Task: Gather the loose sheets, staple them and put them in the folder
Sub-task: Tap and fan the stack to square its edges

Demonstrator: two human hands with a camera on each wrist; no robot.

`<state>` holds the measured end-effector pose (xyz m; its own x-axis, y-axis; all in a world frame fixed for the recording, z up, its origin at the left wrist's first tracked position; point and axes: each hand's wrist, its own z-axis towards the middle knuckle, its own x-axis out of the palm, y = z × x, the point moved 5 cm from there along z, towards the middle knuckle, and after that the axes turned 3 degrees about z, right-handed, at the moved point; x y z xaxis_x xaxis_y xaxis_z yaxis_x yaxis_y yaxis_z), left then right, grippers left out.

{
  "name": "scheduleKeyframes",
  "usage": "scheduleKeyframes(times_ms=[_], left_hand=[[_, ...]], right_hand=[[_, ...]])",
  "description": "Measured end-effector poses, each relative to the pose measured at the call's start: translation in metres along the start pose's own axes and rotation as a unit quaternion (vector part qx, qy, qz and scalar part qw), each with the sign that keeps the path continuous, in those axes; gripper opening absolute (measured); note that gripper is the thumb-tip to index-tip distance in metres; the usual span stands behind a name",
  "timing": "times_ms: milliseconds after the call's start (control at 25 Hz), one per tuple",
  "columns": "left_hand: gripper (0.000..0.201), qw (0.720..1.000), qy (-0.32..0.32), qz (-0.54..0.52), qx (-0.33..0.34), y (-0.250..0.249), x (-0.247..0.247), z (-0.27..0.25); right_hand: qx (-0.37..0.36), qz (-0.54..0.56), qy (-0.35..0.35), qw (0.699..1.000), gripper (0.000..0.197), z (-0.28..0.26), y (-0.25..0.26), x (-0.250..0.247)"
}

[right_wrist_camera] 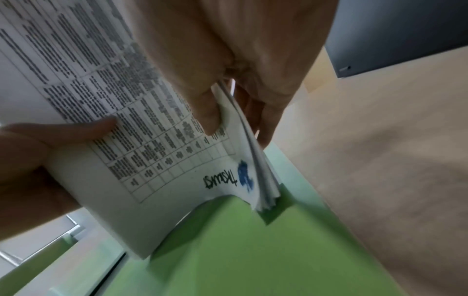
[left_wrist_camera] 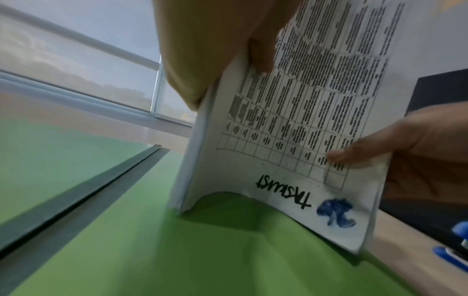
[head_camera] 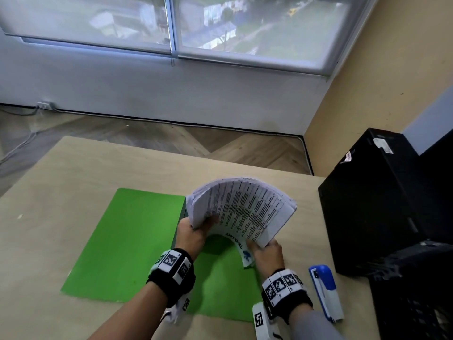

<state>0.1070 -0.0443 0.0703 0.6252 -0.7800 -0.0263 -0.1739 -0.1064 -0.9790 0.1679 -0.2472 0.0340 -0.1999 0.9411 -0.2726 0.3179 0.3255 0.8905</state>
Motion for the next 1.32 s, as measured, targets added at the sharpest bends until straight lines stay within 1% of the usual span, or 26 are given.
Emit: scheduleKeyframes(times_ms=[40, 80, 120, 160, 240, 280, 320, 360, 400, 440, 520, 560, 600, 680, 760, 840, 920, 960, 1040, 1080, 1120, 1160, 1200, 1240, 1280, 1320], left_hand=[[0.015, 1.0, -0.021, -0.012, 0.004, 0.0, -0.003, 0.001], [0.012, 0.999, -0.026, -0.036, 0.002, -0.002, -0.007, 0.003], [0.014, 0.998, -0.023, -0.062, -0.005, -0.002, -0.012, 0.006], [0.025, 0.996, -0.018, -0.087, -0.012, -0.002, -0.017, 0.008], [0.045, 0.99, -0.023, -0.134, -0.038, -0.001, -0.024, 0.014], [0.051, 0.988, -0.026, -0.146, -0.042, -0.004, -0.026, 0.015], [0.054, 0.988, -0.024, -0.146, -0.035, -0.008, -0.025, 0.015], [0.057, 0.99, -0.019, -0.139, -0.025, -0.015, -0.024, 0.015], [0.058, 0.992, -0.009, -0.125, -0.01, -0.022, -0.023, 0.014], [0.059, 0.994, 0.003, -0.11, 0.007, -0.03, -0.024, 0.014], [0.061, 0.995, 0.038, -0.084, 0.042, -0.048, -0.026, 0.013], [0.059, 0.994, 0.057, -0.072, 0.056, -0.056, -0.025, 0.013], [0.054, 0.994, 0.068, -0.061, 0.064, -0.061, -0.022, 0.012], [0.034, 0.994, 0.067, -0.062, 0.067, -0.07, -0.011, 0.005], [0.021, 0.993, 0.045, -0.089, 0.068, -0.07, -0.001, -0.002], [0.023, 0.993, 0.019, -0.093, 0.074, -0.062, 0.002, -0.005], [0.023, 0.994, 0.0, -0.083, 0.064, -0.049, 0.001, -0.004], [0.022, 0.995, -0.005, -0.084, 0.052, -0.041, -0.001, -0.004], [0.016, 0.995, -0.013, -0.1, 0.016, -0.03, -0.006, 0.002], [0.013, 0.994, -0.02, -0.11, -0.007, -0.026, -0.01, 0.006], [0.012, 0.99, -0.029, -0.131, -0.031, -0.02, -0.014, 0.011], [0.014, 0.984, -0.032, -0.167, -0.054, -0.015, -0.019, 0.017], [0.018, 0.973, -0.026, -0.218, -0.072, -0.01, -0.022, 0.022], [0.023, 0.959, -0.012, -0.27, -0.085, -0.006, -0.024, 0.025], [0.029, 0.945, 0.009, -0.312, -0.099, -0.003, -0.022, 0.026], [0.038, 0.932, 0.038, -0.342, -0.117, 0.0, -0.017, 0.024]], right_hand=[[-0.02, -0.003, 0.003, 1.0, 0.019, 0.0, 0.003, -0.003], [-0.055, -0.001, 0.012, 0.998, 0.015, 0.0, 0.006, -0.006], [-0.08, 0.001, 0.027, 0.996, 0.01, -0.004, 0.014, -0.011], [-0.106, 0.012, 0.046, 0.993, 0.008, -0.006, 0.019, -0.016], [-0.124, 0.009, 0.08, 0.989, 0.044, -0.01, 0.028, -0.019], [-0.128, -0.014, 0.088, 0.988, 0.054, -0.014, 0.032, -0.019], [-0.137, -0.035, 0.087, 0.986, 0.052, -0.016, 0.036, -0.018], [-0.141, -0.046, 0.082, 0.985, 0.042, -0.017, 0.039, -0.017], [-0.145, -0.027, 0.083, 0.985, 0.029, -0.017, 0.043, -0.017], [-0.14, 0.01, 0.093, 0.986, 0.029, -0.016, 0.048, -0.02], [-0.134, 0.084, 0.103, 0.982, 0.048, -0.008, 0.061, -0.029], [-0.138, 0.125, 0.099, 0.978, 0.049, -0.003, 0.071, -0.032], [-0.144, 0.169, 0.09, 0.971, 0.042, -0.001, 0.083, -0.034], [-0.168, 0.221, 0.067, 0.958, 0.028, -0.002, 0.105, -0.031], [-0.2, 0.221, 0.04, 0.954, 0.025, -0.01, 0.112, -0.023], [-0.216, 0.213, 0.02, 0.953, 0.025, -0.016, 0.099, -0.016], [-0.189, 0.185, 0.026, 0.964, 0.024, -0.014, 0.073, -0.01], [-0.151, 0.159, 0.049, 0.974, 0.023, -0.011, 0.057, -0.005], [-0.079, 0.079, 0.101, 0.989, 0.027, -0.006, 0.03, 0.0], [-0.064, 0.047, 0.115, 0.99, 0.03, -0.004, 0.02, -0.001], [-0.056, 0.042, 0.115, 0.991, 0.031, -0.004, 0.015, -0.005], [-0.054, 0.063, 0.101, 0.991, 0.029, -0.004, 0.012, -0.01], [-0.049, 0.112, 0.073, 0.99, 0.024, -0.005, 0.011, -0.016], [-0.038, 0.182, 0.029, 0.982, 0.023, -0.005, 0.01, -0.024], [-0.024, 0.272, -0.006, 0.962, 0.024, -0.005, 0.012, -0.03], [-0.01, 0.357, -0.021, 0.934, 0.025, -0.005, 0.015, -0.03]])
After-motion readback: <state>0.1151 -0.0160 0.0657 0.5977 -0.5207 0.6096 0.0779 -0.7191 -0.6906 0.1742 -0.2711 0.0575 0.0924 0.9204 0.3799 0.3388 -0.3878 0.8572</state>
